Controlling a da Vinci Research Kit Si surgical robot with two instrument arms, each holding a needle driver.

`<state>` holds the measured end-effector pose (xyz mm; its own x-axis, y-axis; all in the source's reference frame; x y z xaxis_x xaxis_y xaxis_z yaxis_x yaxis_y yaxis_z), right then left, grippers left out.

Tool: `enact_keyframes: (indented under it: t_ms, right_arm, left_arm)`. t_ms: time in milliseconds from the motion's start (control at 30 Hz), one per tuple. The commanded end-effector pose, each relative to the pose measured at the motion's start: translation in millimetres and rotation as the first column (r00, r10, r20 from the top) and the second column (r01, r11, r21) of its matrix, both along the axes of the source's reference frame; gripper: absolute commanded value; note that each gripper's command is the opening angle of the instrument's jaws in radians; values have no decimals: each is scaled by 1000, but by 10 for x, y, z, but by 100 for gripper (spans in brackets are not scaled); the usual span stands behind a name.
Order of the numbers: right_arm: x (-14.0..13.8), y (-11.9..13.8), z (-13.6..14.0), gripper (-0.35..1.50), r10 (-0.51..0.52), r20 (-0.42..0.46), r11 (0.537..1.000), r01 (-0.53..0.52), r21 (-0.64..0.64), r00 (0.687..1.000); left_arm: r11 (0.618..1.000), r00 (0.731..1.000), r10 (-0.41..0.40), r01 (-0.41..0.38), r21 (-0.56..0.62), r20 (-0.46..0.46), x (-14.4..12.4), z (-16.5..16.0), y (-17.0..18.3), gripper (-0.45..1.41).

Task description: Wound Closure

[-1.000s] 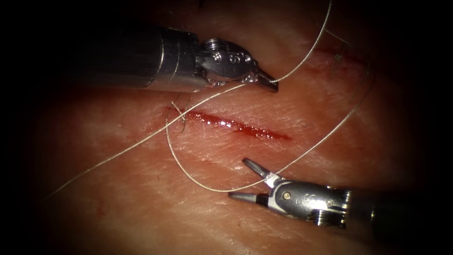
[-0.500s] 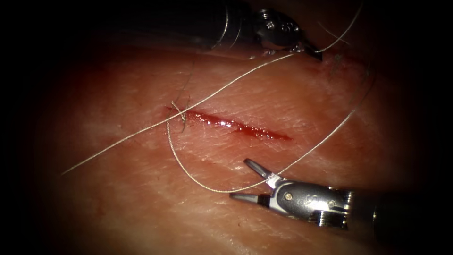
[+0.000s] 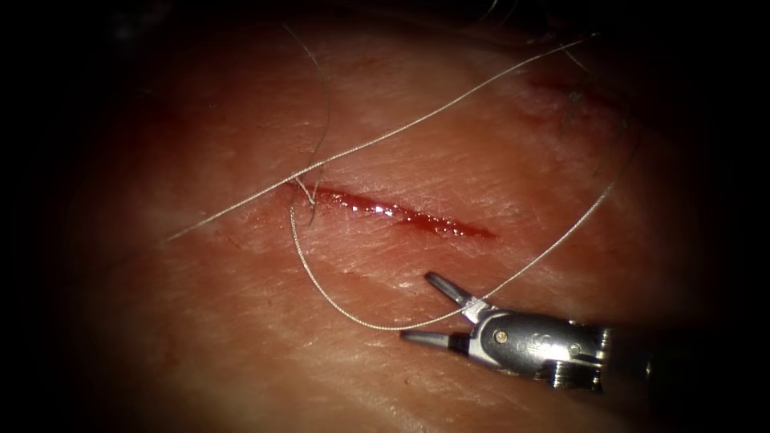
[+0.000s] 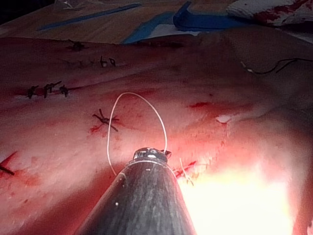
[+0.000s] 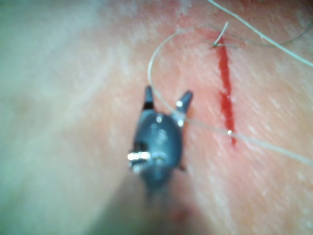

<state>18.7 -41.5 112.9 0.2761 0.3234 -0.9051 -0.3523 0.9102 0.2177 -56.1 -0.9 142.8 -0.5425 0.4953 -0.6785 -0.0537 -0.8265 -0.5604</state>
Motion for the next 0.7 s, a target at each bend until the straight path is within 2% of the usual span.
enact_keyframes:
  t_ms: [33,300,400,433,633,667,700]
  right_arm:
    - [6,-5,6,130,-2,-2,1000,2,1,1000]
    - [7,-5,6,130,-1,-1,1000,1,1,1000]
    - [8,-5,7,130,-1,-1,1000,1,1,1000]
    - [9,-6,7,130,-1,-1,1000,1,0,1000]
    - [13,-7,8,130,4,3,1000,-4,-2,1000]
    - [14,-8,8,130,4,3,1000,-4,-3,1000]
    - [14,-8,8,130,2,1,1000,-2,-3,1000]
  left_arm:
    - [1000,1000,0,0,0,9,-11,6,5,-45]
    - [1000,999,-1,1,-5,32,-60,24,15,-45]
    - [1000,999,0,0,-9,40,-82,32,18,-45]
    - [1000,999,2,-2,-10,45,-97,36,22,-45]
    - [1000,997,-15,17,-18,79,-121,42,41,-45]
    - [999,996,-36,38,-24,80,-122,42,47,10]
    - [998,995,-66,66,-2,76,-120,40,50,46]
